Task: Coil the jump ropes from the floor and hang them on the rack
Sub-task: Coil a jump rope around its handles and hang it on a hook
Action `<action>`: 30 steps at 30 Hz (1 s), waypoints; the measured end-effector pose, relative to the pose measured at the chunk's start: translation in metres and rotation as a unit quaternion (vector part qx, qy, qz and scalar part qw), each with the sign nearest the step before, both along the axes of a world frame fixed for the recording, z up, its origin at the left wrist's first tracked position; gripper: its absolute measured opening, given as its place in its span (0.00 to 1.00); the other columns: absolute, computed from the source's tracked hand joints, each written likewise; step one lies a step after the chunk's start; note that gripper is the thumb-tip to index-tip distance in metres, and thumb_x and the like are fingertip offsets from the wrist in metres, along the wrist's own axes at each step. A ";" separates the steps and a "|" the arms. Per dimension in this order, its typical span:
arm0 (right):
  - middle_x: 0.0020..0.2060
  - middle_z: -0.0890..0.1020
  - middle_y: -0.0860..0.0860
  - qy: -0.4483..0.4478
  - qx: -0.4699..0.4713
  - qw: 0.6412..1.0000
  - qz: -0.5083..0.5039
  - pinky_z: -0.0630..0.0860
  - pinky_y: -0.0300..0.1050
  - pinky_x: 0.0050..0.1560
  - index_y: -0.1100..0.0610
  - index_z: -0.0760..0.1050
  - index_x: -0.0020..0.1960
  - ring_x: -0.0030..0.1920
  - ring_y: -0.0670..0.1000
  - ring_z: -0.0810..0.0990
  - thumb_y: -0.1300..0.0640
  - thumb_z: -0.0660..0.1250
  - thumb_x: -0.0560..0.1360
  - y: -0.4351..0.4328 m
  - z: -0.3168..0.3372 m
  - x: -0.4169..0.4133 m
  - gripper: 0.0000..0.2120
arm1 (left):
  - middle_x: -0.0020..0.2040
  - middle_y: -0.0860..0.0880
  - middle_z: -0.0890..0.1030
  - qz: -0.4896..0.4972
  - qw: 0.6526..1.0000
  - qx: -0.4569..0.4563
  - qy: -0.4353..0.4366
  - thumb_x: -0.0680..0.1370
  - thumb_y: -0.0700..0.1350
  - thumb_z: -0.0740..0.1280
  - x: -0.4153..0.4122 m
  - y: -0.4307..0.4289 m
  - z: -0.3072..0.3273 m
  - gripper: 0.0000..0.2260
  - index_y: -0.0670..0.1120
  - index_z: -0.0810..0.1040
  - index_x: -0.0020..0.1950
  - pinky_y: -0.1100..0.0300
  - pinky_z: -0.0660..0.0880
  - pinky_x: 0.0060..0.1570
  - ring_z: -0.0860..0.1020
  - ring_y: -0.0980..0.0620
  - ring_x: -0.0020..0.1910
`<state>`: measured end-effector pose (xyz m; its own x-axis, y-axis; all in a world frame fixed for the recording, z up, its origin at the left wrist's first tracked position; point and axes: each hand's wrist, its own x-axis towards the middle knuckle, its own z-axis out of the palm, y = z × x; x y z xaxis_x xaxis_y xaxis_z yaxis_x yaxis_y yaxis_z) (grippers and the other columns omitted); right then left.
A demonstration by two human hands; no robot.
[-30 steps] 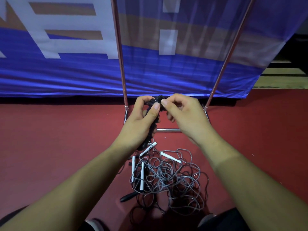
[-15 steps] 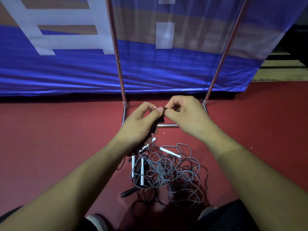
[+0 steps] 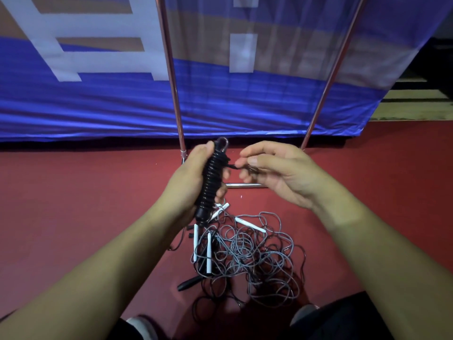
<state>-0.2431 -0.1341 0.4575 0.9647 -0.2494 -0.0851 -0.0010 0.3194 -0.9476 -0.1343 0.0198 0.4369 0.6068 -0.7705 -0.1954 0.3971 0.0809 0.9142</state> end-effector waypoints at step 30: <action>0.32 0.82 0.56 -0.005 -0.108 0.981 -0.159 0.79 0.42 0.35 0.62 0.80 0.45 0.30 0.49 0.80 0.68 0.67 0.77 0.025 -0.009 0.022 0.04 | 0.34 0.57 0.80 0.125 0.954 0.047 -0.269 0.81 0.45 0.67 -0.010 -0.002 0.000 0.05 0.48 0.79 0.55 0.68 0.69 0.28 0.72 0.59 0.26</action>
